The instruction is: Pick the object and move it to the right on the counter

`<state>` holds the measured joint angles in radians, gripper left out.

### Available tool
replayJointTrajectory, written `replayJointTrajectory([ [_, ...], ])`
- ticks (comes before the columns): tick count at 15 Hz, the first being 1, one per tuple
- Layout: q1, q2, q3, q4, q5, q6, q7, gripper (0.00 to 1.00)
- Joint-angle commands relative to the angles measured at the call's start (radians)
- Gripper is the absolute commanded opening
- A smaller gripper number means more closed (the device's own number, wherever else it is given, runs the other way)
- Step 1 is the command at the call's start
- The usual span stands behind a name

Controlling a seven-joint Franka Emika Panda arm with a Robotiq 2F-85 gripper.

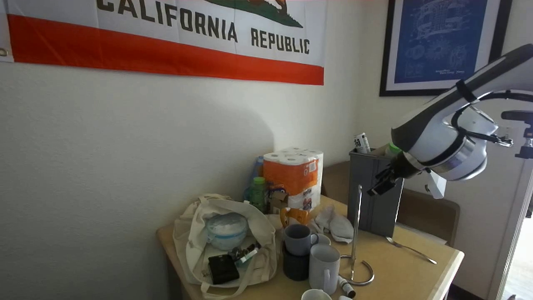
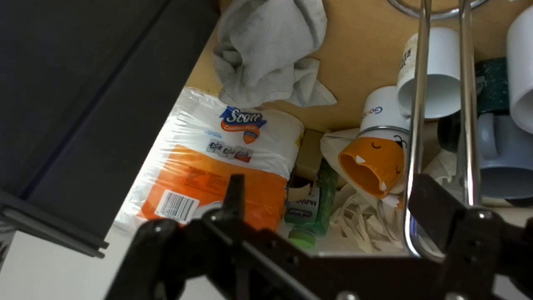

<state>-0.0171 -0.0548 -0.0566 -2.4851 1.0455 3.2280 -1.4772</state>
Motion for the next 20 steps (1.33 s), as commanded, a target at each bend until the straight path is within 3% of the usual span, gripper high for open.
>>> replayJointTrajectory([
  [1,-0.088,-0.018,0.016,-0.042,-0.220,0.001,0.135,1.00],
  [2,-0.078,-0.023,-0.025,-0.053,-0.337,-0.004,0.213,1.00],
  [6,-0.136,-0.061,-0.087,-0.022,-0.706,-0.134,0.426,1.00],
  [8,-0.148,-0.103,-0.103,0.019,-0.872,-0.255,0.538,1.00],
  [9,-0.200,-0.135,-0.047,0.046,-0.934,-0.337,0.595,1.00],
  [10,-0.141,-0.162,-0.088,0.068,-0.979,-0.414,0.642,1.00],
  [11,-0.155,-0.184,-0.073,0.109,-1.049,-0.492,0.705,1.00],
  [15,-0.091,-0.250,-0.040,0.270,-1.127,-0.823,0.835,1.00],
  [20,-0.010,-0.248,-0.011,0.545,-1.126,-1.193,0.911,1.00],
])
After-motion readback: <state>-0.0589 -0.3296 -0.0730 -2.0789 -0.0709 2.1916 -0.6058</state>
